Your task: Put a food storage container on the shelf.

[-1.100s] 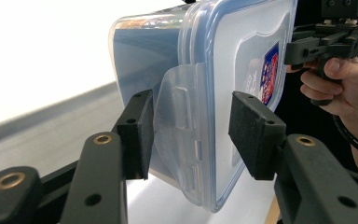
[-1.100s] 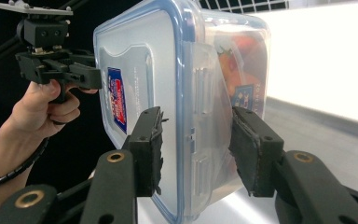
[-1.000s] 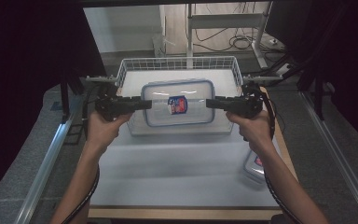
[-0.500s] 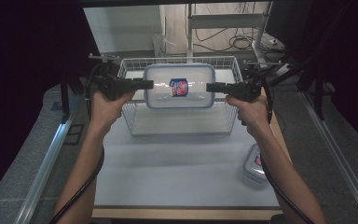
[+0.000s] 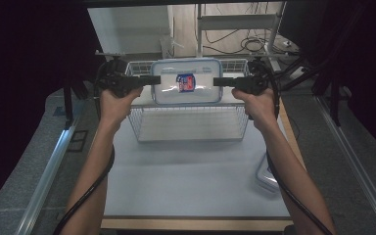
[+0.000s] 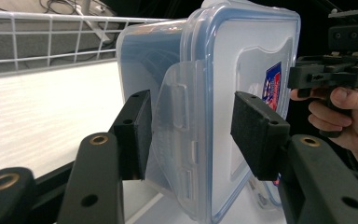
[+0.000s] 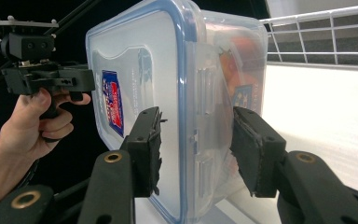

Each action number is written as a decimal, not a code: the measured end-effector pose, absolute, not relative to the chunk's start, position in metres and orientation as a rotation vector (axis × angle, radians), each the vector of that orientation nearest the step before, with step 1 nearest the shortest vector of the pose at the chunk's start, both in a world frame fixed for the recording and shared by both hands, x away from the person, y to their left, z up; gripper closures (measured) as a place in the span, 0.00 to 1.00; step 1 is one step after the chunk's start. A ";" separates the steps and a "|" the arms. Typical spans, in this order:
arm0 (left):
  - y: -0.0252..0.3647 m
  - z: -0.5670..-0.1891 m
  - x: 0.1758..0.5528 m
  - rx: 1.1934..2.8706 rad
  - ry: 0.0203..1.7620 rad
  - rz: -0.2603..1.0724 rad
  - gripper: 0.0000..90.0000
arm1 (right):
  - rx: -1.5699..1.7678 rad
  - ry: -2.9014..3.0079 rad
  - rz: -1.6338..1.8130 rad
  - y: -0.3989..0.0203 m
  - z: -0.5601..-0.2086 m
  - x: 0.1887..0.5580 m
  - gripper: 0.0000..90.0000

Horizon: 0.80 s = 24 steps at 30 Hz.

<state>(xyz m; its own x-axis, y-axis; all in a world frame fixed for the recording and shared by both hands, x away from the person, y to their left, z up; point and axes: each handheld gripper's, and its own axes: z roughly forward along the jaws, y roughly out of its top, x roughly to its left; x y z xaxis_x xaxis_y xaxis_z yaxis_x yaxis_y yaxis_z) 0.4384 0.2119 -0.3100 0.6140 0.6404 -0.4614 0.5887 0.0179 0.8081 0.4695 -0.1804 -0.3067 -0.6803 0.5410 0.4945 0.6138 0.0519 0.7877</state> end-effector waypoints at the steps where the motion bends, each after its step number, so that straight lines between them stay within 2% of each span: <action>1: 0.212 -0.310 0.439 1.645 1.035 0.055 0.55 | -1.233 -2.226 -1.722 -0.180 -0.307 0.471 0.60; 14: 0.205 -0.310 0.441 1.644 1.050 0.150 0.52 | -1.269 -2.222 -1.737 -0.177 -0.308 0.480 0.56; 18: 0.197 -0.309 0.442 1.678 1.062 0.198 0.44 | -1.270 -2.221 -1.742 -0.175 -0.309 0.482 0.55; 24: 0.195 -0.312 0.444 1.669 1.065 0.198 0.41 | -1.278 -2.226 -1.768 -0.175 -0.311 0.484 0.53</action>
